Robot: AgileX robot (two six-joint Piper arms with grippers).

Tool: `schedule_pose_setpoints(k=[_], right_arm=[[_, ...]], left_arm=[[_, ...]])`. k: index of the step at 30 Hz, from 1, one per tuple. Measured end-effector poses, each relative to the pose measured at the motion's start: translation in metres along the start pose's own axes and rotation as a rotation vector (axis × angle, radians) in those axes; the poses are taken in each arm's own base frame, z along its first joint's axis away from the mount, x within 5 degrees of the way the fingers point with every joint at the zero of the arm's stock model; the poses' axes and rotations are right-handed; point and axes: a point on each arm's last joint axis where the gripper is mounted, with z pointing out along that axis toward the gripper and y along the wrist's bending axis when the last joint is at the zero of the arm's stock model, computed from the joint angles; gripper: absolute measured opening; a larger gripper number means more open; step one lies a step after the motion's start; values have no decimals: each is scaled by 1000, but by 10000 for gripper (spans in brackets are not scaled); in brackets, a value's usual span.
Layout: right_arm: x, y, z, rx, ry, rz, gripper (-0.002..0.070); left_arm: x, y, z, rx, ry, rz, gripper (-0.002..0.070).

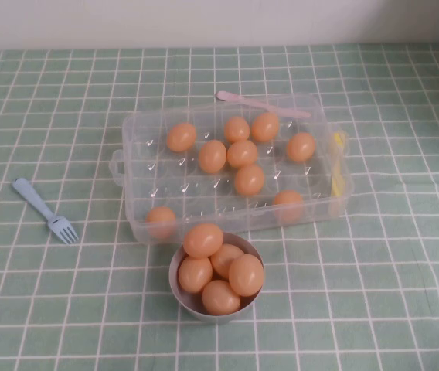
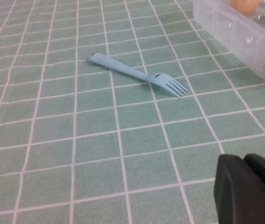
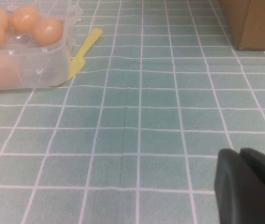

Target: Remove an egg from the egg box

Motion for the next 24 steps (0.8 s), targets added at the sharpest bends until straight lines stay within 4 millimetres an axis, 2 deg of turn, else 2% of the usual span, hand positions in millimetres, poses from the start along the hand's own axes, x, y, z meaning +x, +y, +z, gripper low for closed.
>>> schedule_pose_setpoints(k=[15,24], right_arm=[[0,0,0,0,0,0,-17],[-7,4,0,-52,-78,178,-17]], left_arm=[[0,0,0,0,0,0,-4],[0,0,0,0,0,0,-4]])
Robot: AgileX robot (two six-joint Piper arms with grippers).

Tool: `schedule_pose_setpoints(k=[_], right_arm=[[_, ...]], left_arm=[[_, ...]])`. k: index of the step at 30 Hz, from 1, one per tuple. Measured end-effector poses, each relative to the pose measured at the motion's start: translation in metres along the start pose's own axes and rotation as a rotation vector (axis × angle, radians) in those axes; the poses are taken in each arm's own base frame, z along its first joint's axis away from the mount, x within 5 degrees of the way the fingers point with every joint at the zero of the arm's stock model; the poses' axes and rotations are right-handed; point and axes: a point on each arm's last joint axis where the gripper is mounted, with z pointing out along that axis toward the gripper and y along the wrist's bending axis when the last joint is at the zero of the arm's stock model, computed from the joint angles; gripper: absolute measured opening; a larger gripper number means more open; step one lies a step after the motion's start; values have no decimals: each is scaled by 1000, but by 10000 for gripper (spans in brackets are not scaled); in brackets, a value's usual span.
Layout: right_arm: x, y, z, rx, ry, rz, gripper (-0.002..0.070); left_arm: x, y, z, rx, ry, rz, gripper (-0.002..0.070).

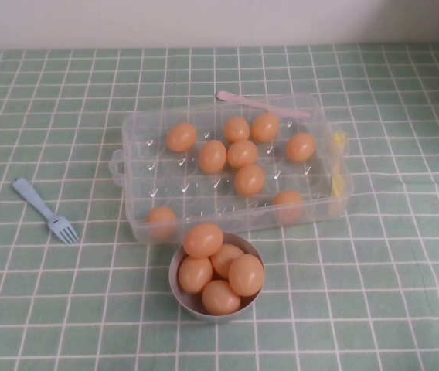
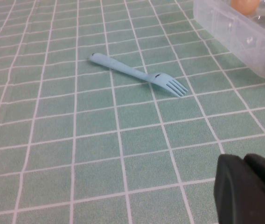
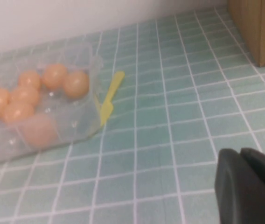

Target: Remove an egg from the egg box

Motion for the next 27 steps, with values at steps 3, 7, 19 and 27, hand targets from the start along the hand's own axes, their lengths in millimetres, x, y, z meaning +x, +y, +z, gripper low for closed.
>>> schedule_pose_setpoints(k=[3,7,19,27], right_arm=[[-6,2,0,-20,-60,98,-17],[-11,2,-1,-29,-118,180,-17],[-19,1,-2,-48,-206,368,-17],[-37,15,-3,-127,-102,489,-17]], left_arm=[[0,0,0,0,0,0,-4],[0,0,0,0,0,0,-4],[0,0,0,0,0,0,-4],[0,0,0,0,0,0,-4]])
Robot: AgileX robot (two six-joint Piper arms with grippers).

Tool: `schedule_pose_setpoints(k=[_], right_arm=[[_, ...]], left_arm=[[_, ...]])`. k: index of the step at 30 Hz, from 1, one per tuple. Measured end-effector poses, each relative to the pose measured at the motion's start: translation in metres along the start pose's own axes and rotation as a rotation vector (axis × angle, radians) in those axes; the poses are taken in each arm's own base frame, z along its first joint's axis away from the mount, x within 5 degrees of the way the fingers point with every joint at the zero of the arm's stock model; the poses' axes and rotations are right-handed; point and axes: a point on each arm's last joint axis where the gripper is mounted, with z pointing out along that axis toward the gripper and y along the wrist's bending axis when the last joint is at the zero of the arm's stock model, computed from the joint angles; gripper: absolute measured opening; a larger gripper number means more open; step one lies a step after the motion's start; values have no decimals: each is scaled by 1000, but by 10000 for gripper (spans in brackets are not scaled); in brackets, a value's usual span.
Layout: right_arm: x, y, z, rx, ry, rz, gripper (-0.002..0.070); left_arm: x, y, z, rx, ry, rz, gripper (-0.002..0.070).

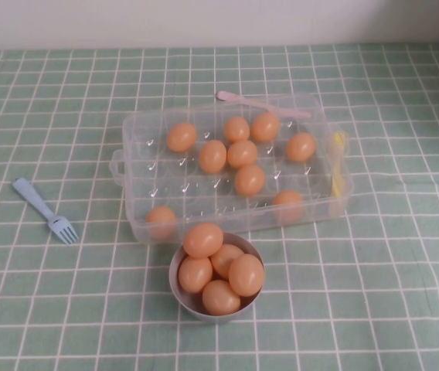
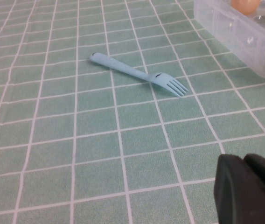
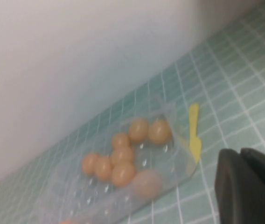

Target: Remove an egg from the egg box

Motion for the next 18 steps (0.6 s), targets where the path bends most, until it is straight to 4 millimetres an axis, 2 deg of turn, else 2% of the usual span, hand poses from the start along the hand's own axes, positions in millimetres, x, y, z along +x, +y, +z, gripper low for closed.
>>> schedule_pose_setpoints(k=[3,8,11,18], right_arm=[[-9,18,8,8,148,-29,-17],[-24,43,32,77,506,-143,-17],[-32,48,52,126,696,-199,-17],[-49,53,99,179,935,-290,-17]], left_arm=[[0,0,0,0,0,0,-4],[0,0,0,0,0,0,-4],[0,0,0,0,0,0,-4],[0,0,0,0,0,0,-4]])
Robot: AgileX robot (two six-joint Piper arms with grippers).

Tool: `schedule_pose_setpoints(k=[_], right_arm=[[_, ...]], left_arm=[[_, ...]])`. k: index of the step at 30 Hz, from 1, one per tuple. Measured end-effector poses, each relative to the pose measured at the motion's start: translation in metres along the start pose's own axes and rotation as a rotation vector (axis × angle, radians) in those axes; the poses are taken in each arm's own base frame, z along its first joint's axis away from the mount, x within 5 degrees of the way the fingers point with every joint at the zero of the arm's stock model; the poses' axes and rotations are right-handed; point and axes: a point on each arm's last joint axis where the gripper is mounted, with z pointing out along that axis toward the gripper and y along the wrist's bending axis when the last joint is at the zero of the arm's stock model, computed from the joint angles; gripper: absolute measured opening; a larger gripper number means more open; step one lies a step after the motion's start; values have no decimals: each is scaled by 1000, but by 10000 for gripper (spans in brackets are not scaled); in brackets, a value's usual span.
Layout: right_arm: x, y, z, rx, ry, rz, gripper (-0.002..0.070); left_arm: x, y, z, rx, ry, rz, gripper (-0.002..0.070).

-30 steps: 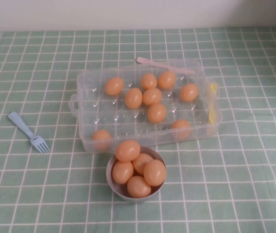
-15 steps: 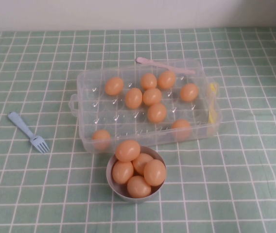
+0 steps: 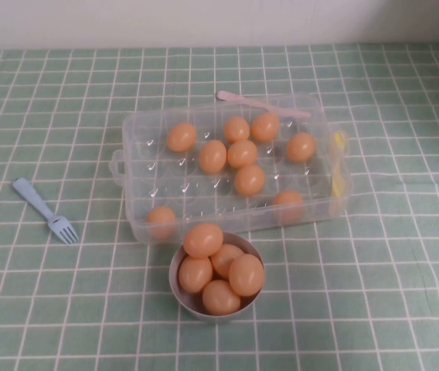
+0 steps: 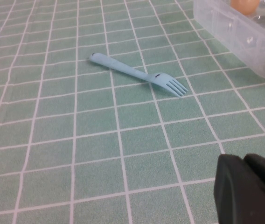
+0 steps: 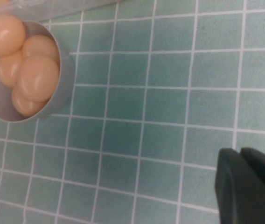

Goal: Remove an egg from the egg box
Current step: Pick up the egg from the plastic box

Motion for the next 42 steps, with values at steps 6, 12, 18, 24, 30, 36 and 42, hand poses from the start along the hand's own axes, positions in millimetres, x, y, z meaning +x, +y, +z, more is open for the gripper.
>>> schedule_pose_setpoints(k=[6,12,18,24,30,36,42], right_arm=[[-24,4,19,-1,81,-47,-17],[-41,28,45,-8,172,-136,-17],[-68,65,68,-7,209,-213,-17],[-96,105,90,-2,195,-275,-17],[-119,140,108,-10,202,-356,-17],[-139,148,132,66,283,-412,-17],[-150,146,149,138,321,-399,-14]], left_arm=[[0,0,0,0,0,0,-4],[0,0,0,0,0,0,-4],[0,0,0,0,0,0,-4],[0,0,0,0,0,0,-4],[0,0,0,0,0,0,-4],[0,0,0,0,0,0,-4],[0,0,0,0,0,0,-4]])
